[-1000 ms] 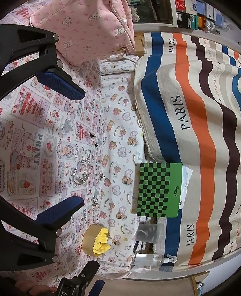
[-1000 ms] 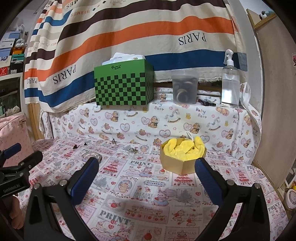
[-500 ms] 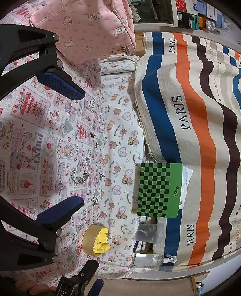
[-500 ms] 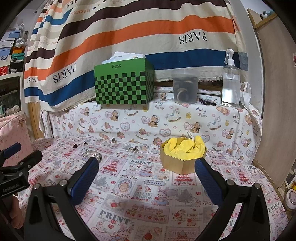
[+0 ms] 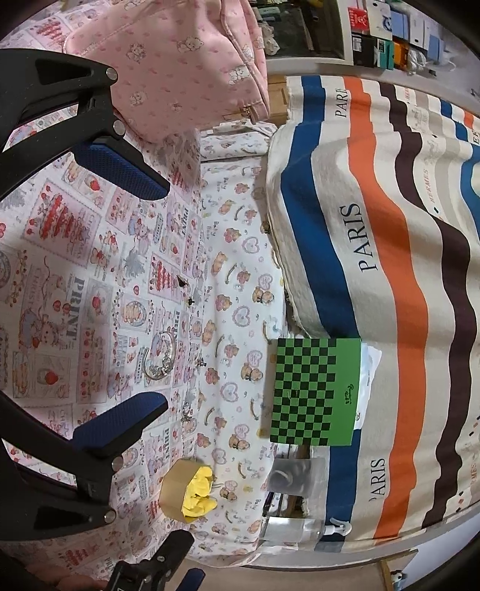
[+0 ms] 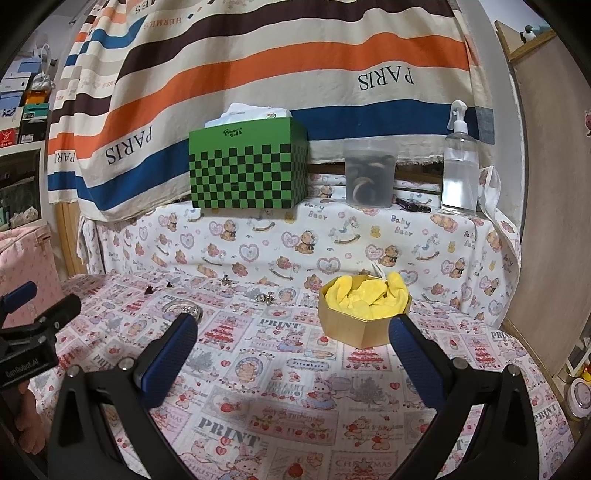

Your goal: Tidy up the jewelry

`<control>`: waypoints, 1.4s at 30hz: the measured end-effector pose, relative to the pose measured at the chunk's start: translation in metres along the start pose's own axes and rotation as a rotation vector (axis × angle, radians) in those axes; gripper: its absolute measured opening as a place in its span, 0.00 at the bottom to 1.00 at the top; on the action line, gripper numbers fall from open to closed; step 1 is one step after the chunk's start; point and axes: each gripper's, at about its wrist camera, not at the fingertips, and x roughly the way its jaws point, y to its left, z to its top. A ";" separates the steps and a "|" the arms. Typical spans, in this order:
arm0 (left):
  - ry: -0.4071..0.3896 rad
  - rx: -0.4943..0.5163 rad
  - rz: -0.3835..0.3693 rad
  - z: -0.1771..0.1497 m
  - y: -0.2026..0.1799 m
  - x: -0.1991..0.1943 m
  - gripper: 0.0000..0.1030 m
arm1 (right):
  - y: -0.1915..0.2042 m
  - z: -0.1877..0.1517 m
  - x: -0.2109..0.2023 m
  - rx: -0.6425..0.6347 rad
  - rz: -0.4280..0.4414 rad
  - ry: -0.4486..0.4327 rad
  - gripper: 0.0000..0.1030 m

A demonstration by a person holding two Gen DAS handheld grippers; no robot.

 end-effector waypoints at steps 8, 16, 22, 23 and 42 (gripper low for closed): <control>-0.015 0.006 -0.001 0.007 0.009 -0.009 1.00 | -0.006 0.001 0.000 0.019 -0.010 0.009 1.00; 0.085 0.027 -0.025 0.034 0.008 -0.005 1.00 | -0.012 0.004 -0.002 0.038 -0.033 -0.001 1.00; 0.187 -0.019 -0.108 0.062 0.005 0.020 1.00 | -0.025 0.010 -0.002 0.064 -0.050 -0.006 1.00; 0.195 -0.021 -0.121 0.068 0.004 0.026 1.00 | -0.028 0.012 -0.001 0.070 -0.051 -0.007 1.00; 0.378 -0.073 -0.087 0.098 0.032 0.208 0.58 | -0.022 0.120 0.074 0.170 0.125 0.153 1.00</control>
